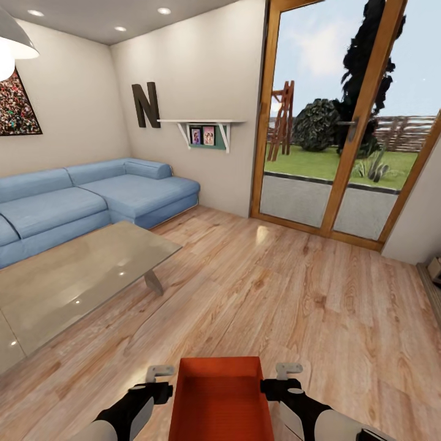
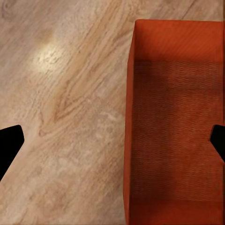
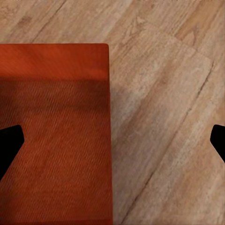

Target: Move the two storage containers from the living room to the garage. In the garage, place one container on the floor and stack the other container on top of it (either order is fine).

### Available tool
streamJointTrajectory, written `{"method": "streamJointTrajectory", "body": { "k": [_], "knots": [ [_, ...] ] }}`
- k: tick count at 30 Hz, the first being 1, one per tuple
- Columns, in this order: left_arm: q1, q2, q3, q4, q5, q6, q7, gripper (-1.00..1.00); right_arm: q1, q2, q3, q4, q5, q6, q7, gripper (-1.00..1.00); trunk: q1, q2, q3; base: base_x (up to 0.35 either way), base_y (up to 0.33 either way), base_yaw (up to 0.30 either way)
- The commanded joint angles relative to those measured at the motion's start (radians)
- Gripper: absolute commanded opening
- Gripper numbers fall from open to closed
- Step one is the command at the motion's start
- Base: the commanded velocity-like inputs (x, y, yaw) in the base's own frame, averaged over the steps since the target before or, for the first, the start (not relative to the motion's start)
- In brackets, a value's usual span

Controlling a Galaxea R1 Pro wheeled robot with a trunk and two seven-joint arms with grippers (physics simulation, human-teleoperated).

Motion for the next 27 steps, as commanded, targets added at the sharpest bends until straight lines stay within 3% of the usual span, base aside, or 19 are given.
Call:
{"method": "streamJointTrajectory", "body": {
  "k": [1, 17, 27],
  "knots": [
    [0.000, -0.003, -0.006, -0.003, 0.011, 0.006, 0.006, 1.00, 0.000, 0.000, 0.009, -0.001, -0.009, -0.002, -0.004, 1.00, 0.000, 0.000, -0.001, 0.000, 0.000, 0.000],
    [0.000, -0.005, -0.007, 0.000, 0.012, 0.008, 0.004, 1.00, 0.000, 0.001, 0.009, -0.002, -0.010, 0.004, -0.003, 1.00, 0.054, -0.098, -0.045, 0.000, 0.000, 0.000],
    [0.000, -0.005, -0.007, 0.000, 0.012, 0.008, 0.004, 1.00, 0.000, 0.003, 0.009, -0.002, -0.009, 0.005, -0.004, 1.00, 0.092, -0.168, -0.088, 0.000, 0.000, 0.000]
  ]
}}
